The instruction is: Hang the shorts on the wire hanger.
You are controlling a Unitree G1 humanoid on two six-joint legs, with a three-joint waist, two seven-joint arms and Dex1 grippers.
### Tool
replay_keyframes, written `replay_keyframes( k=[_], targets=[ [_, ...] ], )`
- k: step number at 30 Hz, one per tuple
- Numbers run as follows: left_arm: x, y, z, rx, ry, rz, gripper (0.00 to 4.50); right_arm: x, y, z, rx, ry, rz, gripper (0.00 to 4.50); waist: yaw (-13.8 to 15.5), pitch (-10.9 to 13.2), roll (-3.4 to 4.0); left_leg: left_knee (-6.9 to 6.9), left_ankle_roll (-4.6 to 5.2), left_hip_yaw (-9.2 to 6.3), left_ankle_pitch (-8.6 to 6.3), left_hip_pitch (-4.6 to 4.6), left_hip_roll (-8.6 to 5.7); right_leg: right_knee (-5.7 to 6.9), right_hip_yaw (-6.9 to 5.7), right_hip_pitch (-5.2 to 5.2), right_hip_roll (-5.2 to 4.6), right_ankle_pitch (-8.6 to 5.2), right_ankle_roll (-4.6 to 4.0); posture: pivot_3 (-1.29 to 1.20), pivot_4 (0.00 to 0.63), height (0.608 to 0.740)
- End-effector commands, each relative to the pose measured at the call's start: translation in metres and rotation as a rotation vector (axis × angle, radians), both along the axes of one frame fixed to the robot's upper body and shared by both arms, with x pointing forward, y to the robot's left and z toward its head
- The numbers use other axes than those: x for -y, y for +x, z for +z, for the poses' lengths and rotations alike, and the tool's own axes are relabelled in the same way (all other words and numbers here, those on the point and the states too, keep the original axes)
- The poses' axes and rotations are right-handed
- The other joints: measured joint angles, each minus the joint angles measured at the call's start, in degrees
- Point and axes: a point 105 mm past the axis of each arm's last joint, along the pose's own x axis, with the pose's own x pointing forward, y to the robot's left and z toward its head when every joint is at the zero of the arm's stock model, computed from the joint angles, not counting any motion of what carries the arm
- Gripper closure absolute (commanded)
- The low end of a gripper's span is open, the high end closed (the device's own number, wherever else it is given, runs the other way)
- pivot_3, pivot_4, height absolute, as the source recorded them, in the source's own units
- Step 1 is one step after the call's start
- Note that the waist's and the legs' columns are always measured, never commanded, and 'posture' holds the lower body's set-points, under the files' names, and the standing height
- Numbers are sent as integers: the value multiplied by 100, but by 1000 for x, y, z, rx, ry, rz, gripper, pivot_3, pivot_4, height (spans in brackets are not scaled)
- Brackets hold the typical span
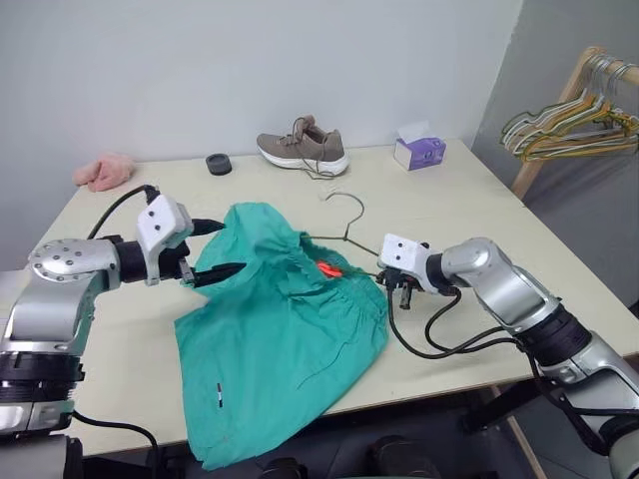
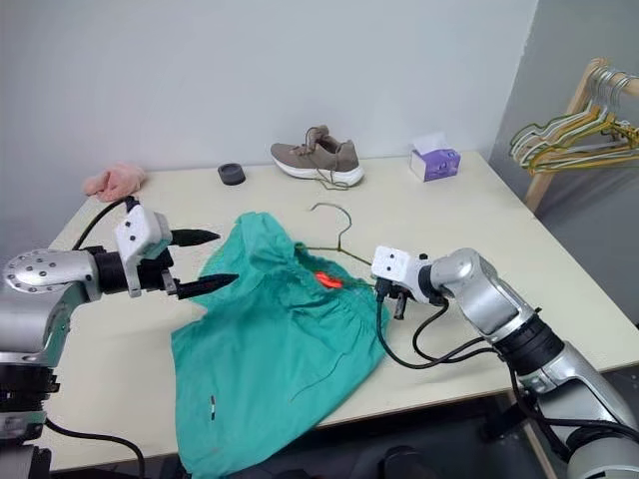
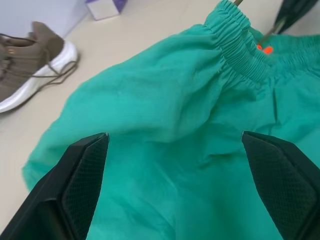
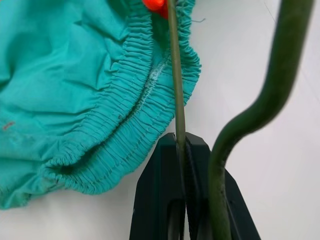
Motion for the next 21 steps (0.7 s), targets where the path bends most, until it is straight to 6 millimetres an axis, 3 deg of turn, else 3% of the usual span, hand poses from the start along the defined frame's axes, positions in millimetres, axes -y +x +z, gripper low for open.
replay_keyframes(
  k=[1, 9, 16, 21],
  targets=[
    [15, 1, 11, 45, 21, -79, 28, -5, -5, 10, 77, -24, 76, 4500, -1, 0, 0, 0, 0, 0, 0, 0, 0, 0, 0, 0, 0, 0, 0, -160, 0, 740],
    [34, -4, -11, -13, 54, -173, 28, -7, -7, 11, 126, -51, 115, 4500, -66, 0, -1, 0, 0, 0, 0, 0, 0, 2, 1, 0, 0, 0, -1, -175, 0, 740],
    [31, -6, -31, -53, 138, -193, 28, -13, -11, 19, 161, -43, 144, 4500, -137, -1, -1, 0, 0, -1, 0, 1, 0, 3, 1, 1, 0, 1, -1, -184, 0, 740],
    [37, -5, -33, -53, 125, -210, 1275, -19, -15, 23, 185, -36, 172, 4500, -139, -1, -1, 1, 0, -2, 0, 2, 0, 3, 1, 2, 0, 0, 0, -188, 0, 740]
  ],
)
